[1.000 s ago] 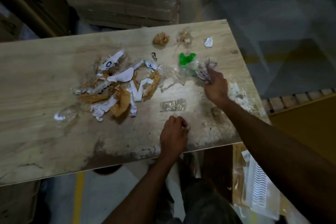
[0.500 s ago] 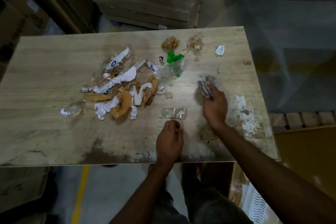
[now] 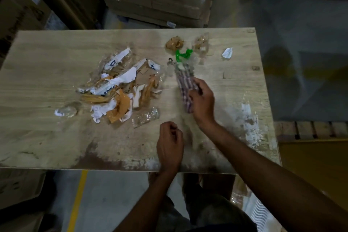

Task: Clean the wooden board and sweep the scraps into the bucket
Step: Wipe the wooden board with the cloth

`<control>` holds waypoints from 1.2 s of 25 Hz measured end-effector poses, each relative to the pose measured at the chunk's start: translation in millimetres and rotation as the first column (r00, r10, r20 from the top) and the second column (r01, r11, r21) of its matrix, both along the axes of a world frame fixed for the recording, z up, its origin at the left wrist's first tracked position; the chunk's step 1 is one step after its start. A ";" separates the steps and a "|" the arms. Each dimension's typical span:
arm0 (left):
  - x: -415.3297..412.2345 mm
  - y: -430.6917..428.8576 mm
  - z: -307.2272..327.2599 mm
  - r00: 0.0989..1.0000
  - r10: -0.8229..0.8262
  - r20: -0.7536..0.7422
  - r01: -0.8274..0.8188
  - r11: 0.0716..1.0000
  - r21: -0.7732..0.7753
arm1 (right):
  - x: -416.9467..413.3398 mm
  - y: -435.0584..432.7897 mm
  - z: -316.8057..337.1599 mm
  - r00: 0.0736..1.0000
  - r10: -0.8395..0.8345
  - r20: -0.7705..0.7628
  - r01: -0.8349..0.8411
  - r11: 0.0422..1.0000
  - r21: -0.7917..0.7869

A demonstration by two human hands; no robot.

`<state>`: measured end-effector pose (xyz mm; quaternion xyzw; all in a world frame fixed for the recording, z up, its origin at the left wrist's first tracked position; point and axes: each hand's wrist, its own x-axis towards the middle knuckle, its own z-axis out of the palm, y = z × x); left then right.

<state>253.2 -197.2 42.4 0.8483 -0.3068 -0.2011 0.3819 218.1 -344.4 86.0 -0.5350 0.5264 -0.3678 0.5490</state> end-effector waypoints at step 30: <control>14.6 -161.1 -27.2 0.674 -0.528 0.517 0.480 0.845 0.236 | -36.1 -301.1 -43.2 0.725 0.069 -0.685 -0.229 0.962 -0.146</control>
